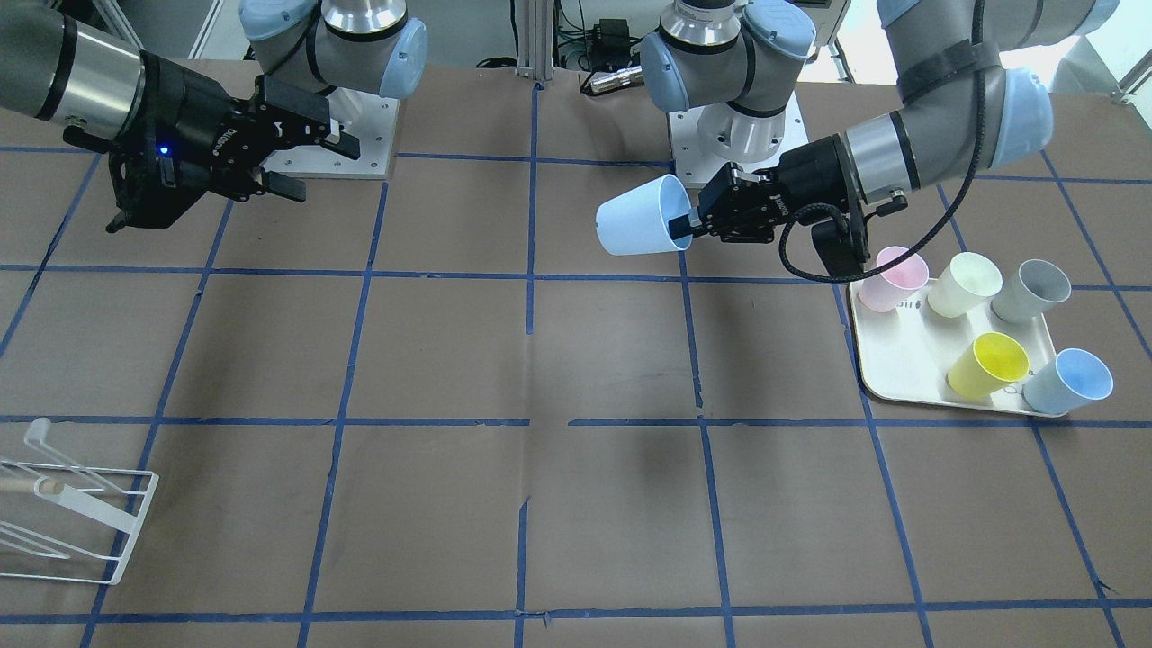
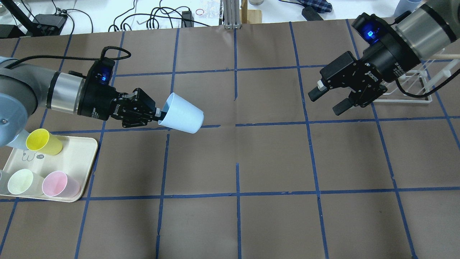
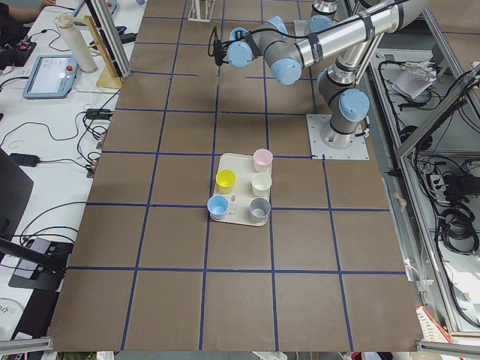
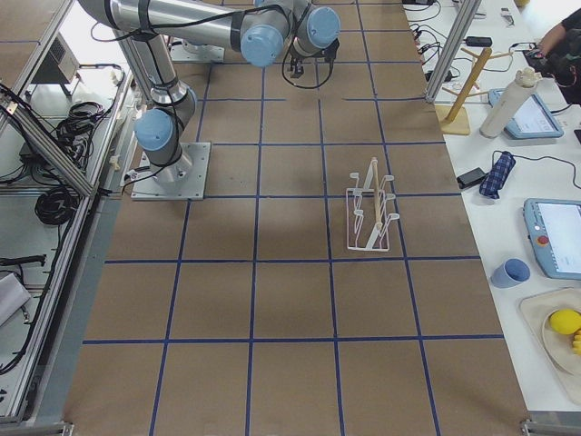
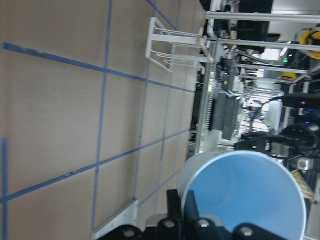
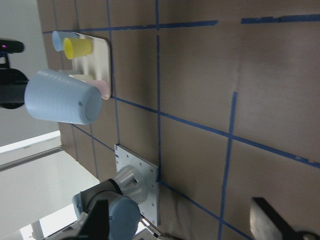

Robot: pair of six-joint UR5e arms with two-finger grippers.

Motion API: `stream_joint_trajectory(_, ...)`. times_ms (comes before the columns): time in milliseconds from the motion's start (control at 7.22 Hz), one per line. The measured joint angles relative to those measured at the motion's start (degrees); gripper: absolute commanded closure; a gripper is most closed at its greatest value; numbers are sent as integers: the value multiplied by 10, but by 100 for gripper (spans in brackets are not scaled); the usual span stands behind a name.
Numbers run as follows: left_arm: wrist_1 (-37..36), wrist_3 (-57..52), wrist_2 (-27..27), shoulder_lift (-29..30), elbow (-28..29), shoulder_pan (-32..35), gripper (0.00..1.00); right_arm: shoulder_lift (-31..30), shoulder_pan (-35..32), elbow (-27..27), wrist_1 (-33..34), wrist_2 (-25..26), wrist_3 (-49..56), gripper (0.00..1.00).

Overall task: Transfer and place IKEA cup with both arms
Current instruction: 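Carry the cup with the left gripper down onto the white tray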

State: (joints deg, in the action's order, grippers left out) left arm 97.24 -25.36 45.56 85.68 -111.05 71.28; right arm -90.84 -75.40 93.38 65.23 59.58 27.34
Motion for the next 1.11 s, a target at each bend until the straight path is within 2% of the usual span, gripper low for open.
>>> stream_joint_trajectory(277,-68,-30,156,1,6,-13,100,0,-10,0,51,134,-46,0)
stream_joint_trajectory(692,-179,-193,285,36,9,-79,100,1,-53,-3,166,287,-107,0)
stream_joint_trajectory(831,-209,-250,308,58,13,-106,100,0,-74,-6,199,321,-131,0)
stream_joint_trajectory(1108,-258,-342,341,119,48,-144,100,-1,-118,-9,277,343,-172,0)
